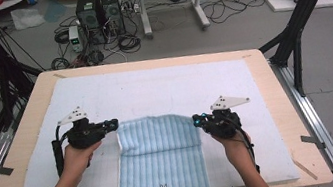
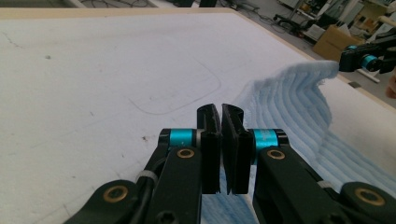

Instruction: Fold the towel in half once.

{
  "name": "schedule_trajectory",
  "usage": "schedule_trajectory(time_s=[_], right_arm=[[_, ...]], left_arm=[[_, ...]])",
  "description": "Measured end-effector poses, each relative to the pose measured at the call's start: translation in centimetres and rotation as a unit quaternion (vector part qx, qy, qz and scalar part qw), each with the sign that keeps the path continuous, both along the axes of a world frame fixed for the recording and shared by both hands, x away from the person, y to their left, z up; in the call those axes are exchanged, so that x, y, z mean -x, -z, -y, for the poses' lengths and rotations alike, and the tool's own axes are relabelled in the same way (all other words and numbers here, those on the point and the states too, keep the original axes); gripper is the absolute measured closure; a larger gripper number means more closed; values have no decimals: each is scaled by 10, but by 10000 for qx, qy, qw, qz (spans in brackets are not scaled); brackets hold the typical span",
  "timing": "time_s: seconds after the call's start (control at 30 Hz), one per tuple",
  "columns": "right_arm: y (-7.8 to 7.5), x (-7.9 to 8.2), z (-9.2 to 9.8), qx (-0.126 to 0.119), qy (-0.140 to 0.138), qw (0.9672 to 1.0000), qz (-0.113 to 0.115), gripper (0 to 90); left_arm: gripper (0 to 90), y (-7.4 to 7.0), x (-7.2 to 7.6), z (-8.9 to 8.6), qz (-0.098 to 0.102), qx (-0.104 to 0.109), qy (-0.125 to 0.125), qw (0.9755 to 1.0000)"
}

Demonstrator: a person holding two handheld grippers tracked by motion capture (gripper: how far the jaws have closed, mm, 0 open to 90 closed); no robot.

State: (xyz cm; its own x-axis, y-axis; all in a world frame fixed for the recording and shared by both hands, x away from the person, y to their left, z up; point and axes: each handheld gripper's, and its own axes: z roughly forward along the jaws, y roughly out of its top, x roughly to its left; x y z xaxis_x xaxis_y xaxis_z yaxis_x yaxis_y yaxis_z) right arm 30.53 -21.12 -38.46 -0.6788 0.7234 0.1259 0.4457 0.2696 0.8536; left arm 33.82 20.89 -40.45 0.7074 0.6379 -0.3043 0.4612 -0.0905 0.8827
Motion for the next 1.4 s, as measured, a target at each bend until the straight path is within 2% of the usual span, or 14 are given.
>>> schedule_trajectory(time_s=[0.07, 0.23, 0.53, 0.87, 0.9, 0.93, 0.97, 1.0, 1.03, 1.1, 1.2, 1.23, 1.3, 1.4], right_arm=[[-1, 8, 2, -28, -48, 10000, 23, 873], [0, 27, 7, -114, -150, 9998, -26, 873], [19, 53, 7, -73, -310, 9992, -240, 873], [35, 72, 14, 33, -283, 9987, -423, 880], [36, 72, 16, 22, -261, 9988, -408, 870], [36, 71, 17, 6, -219, 9990, -401, 850], [35, 69, 18, -2, -155, 9992, -371, 819], [35, 66, 19, -50, -93, 9993, -347, 782], [33, 63, 19, -90, -5, 9994, -337, 763], [32, 56, 18, -18, 138, 9996, -226, 713], [32, 46, 17, 33, 256, 9994, -234, 708], [35, 33, 15, 161, 374, 9988, -279, 705], [40, 20, 12, 192, 450, 9980, -389, 685], [49, 7, 7, 272, 545, 9966, -556, 642]], left_arm=[[857, 0, 8, -2, -34, 81, 87, 9999], [857, 2, 24, -3, -39, -15, 277, 9996], [855, 17, 52, -1, -131, -166, 526, 9984], [850, 30, 66, -6, -285, -371, 629, 9969], [839, 30, 65, -6, -253, -380, 610, 9971], [763, 31, 63, -6, -245, -378, 497, 9977], [612, 31, 60, -6, -292, -347, 358, 9983], [526, 30, 57, -6, -322, -324, 243, 9987], [496, 29, 53, -7, -305, -321, 147, 9989], [477, 27, 45, -7, -259, -345, -10, 9991], [478, 27, 34, -6, -303, -309, -136, 9990], [480, 29, 23, -3, -420, -319, -214, 9984], [495, 33, 16, 1, -553, -301, -231, 9977], [540, 40, 10, 7, -672, -512, -164, 9963]])
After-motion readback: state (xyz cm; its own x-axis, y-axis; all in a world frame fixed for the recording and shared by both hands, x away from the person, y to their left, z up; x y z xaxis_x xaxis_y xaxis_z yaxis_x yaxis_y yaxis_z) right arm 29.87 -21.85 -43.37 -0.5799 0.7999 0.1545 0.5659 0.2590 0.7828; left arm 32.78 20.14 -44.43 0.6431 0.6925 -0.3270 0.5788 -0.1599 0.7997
